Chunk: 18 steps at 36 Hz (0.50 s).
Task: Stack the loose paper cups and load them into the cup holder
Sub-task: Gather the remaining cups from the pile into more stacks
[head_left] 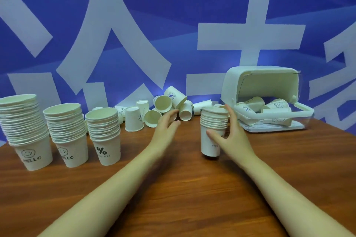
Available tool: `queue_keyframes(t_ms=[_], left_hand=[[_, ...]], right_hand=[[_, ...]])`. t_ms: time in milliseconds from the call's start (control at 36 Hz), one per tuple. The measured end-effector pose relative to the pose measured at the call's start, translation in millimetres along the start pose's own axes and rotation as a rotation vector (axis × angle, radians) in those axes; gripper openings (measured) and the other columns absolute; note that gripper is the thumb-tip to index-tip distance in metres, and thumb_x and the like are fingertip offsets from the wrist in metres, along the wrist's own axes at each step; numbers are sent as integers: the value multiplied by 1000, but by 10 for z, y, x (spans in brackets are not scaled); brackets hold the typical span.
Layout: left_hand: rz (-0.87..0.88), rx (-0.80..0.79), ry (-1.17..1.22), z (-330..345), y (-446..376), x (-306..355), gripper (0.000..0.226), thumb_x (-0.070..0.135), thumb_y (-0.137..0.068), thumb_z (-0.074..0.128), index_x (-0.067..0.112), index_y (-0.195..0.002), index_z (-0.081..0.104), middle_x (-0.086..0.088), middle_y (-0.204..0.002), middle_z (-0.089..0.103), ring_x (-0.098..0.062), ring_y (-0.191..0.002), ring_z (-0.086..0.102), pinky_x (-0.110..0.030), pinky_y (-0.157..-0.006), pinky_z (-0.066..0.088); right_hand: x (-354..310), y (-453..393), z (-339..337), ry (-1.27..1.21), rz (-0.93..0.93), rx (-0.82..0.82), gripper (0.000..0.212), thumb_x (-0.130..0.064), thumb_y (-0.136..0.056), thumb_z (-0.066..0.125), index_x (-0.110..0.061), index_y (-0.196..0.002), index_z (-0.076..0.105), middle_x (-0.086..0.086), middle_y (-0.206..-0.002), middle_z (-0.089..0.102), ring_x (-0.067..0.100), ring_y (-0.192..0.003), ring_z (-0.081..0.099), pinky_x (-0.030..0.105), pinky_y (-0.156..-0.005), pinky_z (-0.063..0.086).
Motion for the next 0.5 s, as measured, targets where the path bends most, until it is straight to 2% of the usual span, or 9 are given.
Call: queue_keyframes(t_ms=[83, 139, 222, 333, 444, 500], left_hand=[[-14, 112, -241, -79, -367, -87, 46, 20, -93, 53, 24, -139, 45, -4, -141, 43, -14, -121, 44, -30, -102, 36], [-14, 179, -369, -133, -633, -138, 50, 24, -90, 55, 25, -139, 44, -5, -138, 42, -20, -123, 45, -35, -102, 39], [44, 239, -591, -172, -1004, -187, 53, 26, -90, 54, 26, -142, 41, -7, -142, 38, -25, -133, 36, -41, -104, 35], [31, 172, -890, -171, -1388, -389, 65, 29, -87, 57, 27, -147, 33, -13, -150, 28, -34, -137, 27, -49, -103, 38], [-27, 39, -1095, -113, -1539, -645, 91, 35, -77, 72, 29, -150, 18, -13, -147, 22, -38, -131, 32, -49, -93, 42], [0, 85, -1136, -75, -1573, -713, 87, 29, -78, 73, 25, -148, 22, -15, -140, 28, -39, -122, 40, -48, -84, 44]], right_hand=[[115, -52, -113, 69, 1, 49, 88, -38, -80, 75, -41, -148, 20, -15, -148, 41, 6, -133, 42, 29, -104, 40], [207, -92, -157, 39, 27, 80, 83, -38, -80, 75, -46, -145, 24, -17, -141, 47, 7, -128, 48, 31, -102, 43], [320, -155, -187, 0, 57, 99, 79, -39, -78, 76, -55, -137, 26, -25, -130, 52, 3, -120, 53, 35, -102, 46], [418, -222, -164, -21, 45, 133, 76, -40, -77, 76, -60, -130, 26, -35, -122, 51, 0, -117, 54, 35, -100, 48], [502, -269, -116, -56, 51, 173, 78, -39, -78, 76, -53, -136, 26, -28, -127, 50, 3, -119, 54, 36, -102, 47], [540, -282, -101, -87, 64, 186, 83, -41, -79, 76, -44, -145, 26, -20, -136, 49, 4, -123, 51, 38, -104, 46]])
Point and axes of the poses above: each hand's wrist, its own y-axis away from the middle knuckle, its own z-axis out of the palm, x = y × z, the point moved 2 cm from there along -y, towards the middle knuckle
